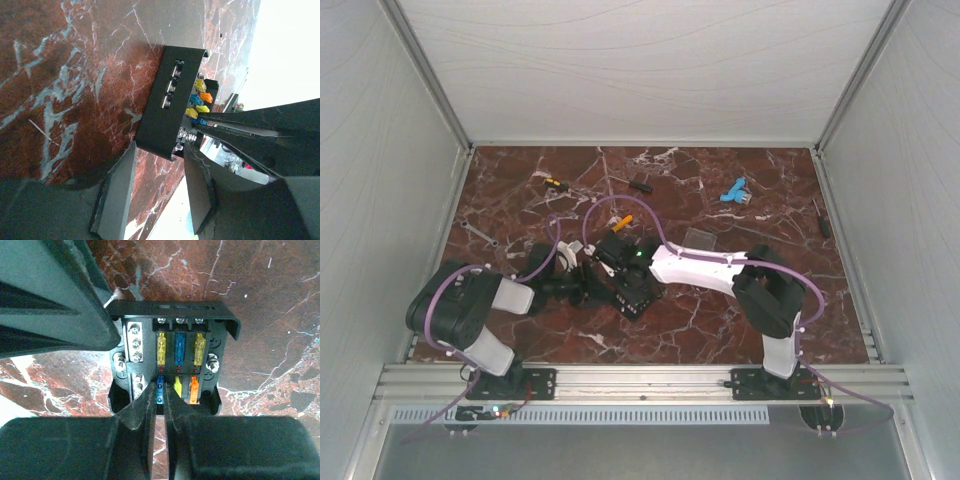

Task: Snap on the fuse box
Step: Install the fuse at the fuse box base.

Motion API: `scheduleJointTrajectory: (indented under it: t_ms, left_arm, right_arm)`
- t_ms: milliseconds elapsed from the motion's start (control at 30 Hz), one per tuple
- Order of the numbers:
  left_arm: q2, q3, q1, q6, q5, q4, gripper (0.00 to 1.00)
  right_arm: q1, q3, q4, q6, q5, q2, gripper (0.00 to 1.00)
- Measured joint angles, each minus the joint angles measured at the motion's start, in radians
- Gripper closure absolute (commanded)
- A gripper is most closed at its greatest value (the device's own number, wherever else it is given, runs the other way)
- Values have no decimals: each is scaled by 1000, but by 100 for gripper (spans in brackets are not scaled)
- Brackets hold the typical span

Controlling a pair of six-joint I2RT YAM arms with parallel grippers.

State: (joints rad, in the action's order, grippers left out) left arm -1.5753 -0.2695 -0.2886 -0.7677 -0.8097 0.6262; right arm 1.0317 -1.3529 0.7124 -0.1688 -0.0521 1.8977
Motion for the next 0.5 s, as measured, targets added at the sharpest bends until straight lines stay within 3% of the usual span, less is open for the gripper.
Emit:
scheduleJointTrajectory:
  t_ms: [233,367,500]
  left_arm:
    - [0,0,0,0,0,1,56]
    - [0,0,0,0,0,1,56]
    - [0,0,0,0,0,1,56]
  right_arm:
    - [20,12,-1,-4,-15,-27,77]
    - [21,16,-6,-9,-27,-79,79]
    - [21,18,-25,-12,-40,-126,87]
